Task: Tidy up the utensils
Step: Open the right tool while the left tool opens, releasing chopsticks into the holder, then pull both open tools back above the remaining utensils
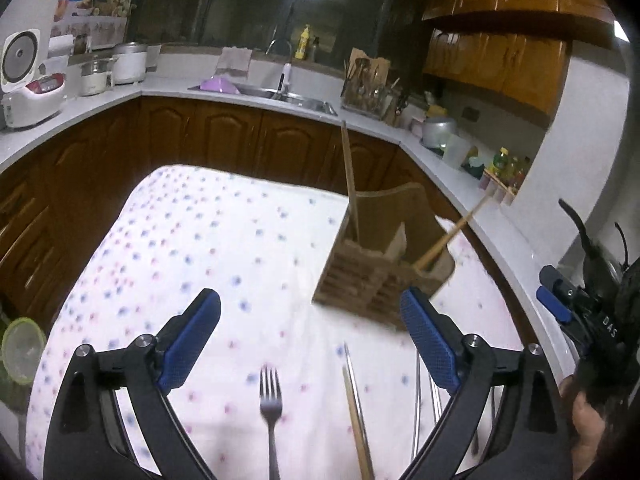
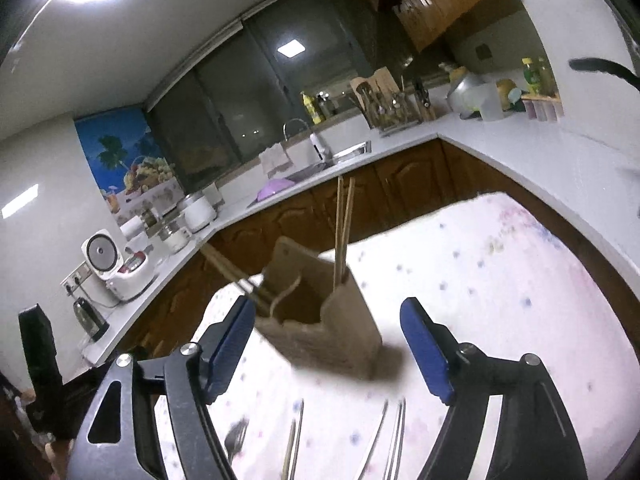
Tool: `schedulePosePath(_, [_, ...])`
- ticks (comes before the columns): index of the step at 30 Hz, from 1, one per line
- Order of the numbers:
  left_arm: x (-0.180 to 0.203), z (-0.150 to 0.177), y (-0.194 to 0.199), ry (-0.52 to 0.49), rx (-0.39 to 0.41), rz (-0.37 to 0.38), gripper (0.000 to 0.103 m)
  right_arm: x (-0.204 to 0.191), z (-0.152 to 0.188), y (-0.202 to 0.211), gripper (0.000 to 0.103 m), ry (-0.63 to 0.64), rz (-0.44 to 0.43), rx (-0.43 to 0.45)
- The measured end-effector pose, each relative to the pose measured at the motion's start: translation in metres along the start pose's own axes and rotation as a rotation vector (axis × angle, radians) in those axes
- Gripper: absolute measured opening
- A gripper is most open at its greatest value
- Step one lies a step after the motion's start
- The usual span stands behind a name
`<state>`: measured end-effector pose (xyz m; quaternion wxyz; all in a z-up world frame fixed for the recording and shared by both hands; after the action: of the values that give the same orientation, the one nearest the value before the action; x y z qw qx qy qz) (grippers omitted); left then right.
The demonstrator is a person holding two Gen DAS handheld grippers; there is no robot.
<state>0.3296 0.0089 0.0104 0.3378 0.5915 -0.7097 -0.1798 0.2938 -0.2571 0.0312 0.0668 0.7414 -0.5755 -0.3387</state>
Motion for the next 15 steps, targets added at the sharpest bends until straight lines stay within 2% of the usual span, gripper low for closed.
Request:
schedulePosePath(6, [-0.001, 0.039, 0.015, 0.009, -0.044, 0.018, 0.093, 0.005, 0.037, 0.026, 0.078, -0.033, -0.005, -0.053])
schedulePosePath(15, [-0.001, 0.087, 0.022, 0.011, -0.095, 0.037, 0.093, 0.009, 0.086, 0.055, 0.084, 0.022, 0.078, -0.076])
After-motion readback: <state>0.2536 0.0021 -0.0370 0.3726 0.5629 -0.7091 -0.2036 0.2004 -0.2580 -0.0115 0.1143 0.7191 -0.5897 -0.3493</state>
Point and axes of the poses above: each gripper's, at about its wrist camera, not at the fingertips, and y roughly against the way its jaws point, x to its right, z to its underside, the point moved 9 cm from there along -y, roughly the way its jaws point, and after that the axes turned 6 degrees about -x, right-handed, at the moved point
